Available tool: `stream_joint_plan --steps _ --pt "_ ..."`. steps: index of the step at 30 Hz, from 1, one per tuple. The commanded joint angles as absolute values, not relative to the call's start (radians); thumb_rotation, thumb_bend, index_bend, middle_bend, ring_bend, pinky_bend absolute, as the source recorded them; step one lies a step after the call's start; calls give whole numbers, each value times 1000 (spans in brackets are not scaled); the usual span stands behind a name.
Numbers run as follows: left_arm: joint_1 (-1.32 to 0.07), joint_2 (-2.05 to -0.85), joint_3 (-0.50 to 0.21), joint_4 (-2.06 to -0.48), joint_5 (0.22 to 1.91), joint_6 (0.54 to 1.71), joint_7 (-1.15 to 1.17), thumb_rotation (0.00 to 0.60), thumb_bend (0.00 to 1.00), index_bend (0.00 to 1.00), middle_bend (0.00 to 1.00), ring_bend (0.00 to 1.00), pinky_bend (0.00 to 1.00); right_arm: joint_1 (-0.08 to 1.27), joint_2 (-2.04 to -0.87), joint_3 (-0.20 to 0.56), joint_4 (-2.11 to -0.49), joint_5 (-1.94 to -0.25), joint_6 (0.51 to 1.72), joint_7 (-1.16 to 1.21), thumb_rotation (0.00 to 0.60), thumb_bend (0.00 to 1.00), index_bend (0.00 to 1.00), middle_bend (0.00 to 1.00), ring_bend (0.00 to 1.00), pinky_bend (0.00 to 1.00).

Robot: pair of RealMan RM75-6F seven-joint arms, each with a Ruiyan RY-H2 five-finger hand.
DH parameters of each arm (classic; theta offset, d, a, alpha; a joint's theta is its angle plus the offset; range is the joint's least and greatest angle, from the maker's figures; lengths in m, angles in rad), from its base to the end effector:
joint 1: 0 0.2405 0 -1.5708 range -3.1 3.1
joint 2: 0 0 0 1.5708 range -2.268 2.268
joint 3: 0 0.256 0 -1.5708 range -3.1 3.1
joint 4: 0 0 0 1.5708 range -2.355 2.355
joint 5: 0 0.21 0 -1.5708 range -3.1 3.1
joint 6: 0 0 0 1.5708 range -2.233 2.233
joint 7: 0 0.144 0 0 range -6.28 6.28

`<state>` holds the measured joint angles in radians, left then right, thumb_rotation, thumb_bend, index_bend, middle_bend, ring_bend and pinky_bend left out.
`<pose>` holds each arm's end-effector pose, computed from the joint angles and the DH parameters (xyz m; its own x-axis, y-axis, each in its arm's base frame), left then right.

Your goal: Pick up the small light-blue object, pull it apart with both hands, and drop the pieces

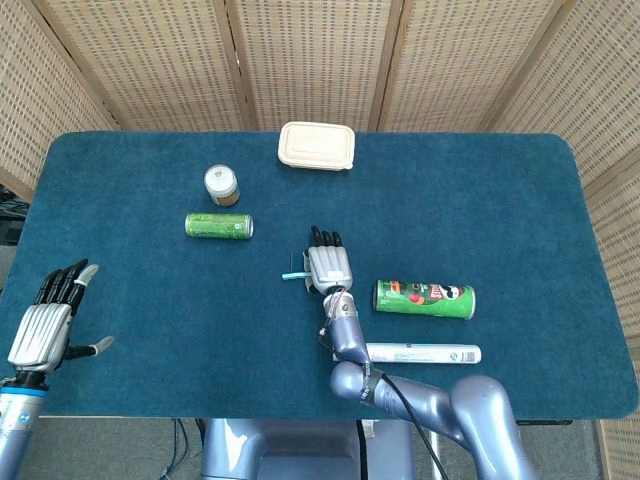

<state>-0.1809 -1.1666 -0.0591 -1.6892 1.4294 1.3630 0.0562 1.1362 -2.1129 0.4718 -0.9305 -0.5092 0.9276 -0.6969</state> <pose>-0.2858 0.2083 0.1248 0.3279 0.0966 0.9398 0.9446 -0.0454 -0.3249 -0.0379 -0.3921 -0.1382 0.3329 -0.3545 0.8738 -0.9428 -0.1092 0.3149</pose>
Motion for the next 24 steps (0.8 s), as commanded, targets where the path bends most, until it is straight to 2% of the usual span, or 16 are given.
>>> stream_joint_plan --steps 1,8,13,24 --pt "-181 -1167 -59 -1689 1430 1363 56 600 0 0 0 0 0 1133 -2112 472 -931 -506 917 -698 600 417 562 0 0 0" --pt "-184 -1166 -57 -1688 1428 1357 52 600 0 0 0 0 0 1125 -2119 466 -913 -556 909 -651 600 558 657 0 0 0" --pt "-187 -1166 -57 -1686 1421 1348 49 600 0 0 0 0 0 1100 -2093 461 -960 -623 921 -588 600 569 667 8 0 0" --pt "-220 -1149 -80 -1692 1447 1339 38 600 0 0 0 0 0 981 -1896 401 -1284 -827 1032 -503 600 570 678 38 0 0"
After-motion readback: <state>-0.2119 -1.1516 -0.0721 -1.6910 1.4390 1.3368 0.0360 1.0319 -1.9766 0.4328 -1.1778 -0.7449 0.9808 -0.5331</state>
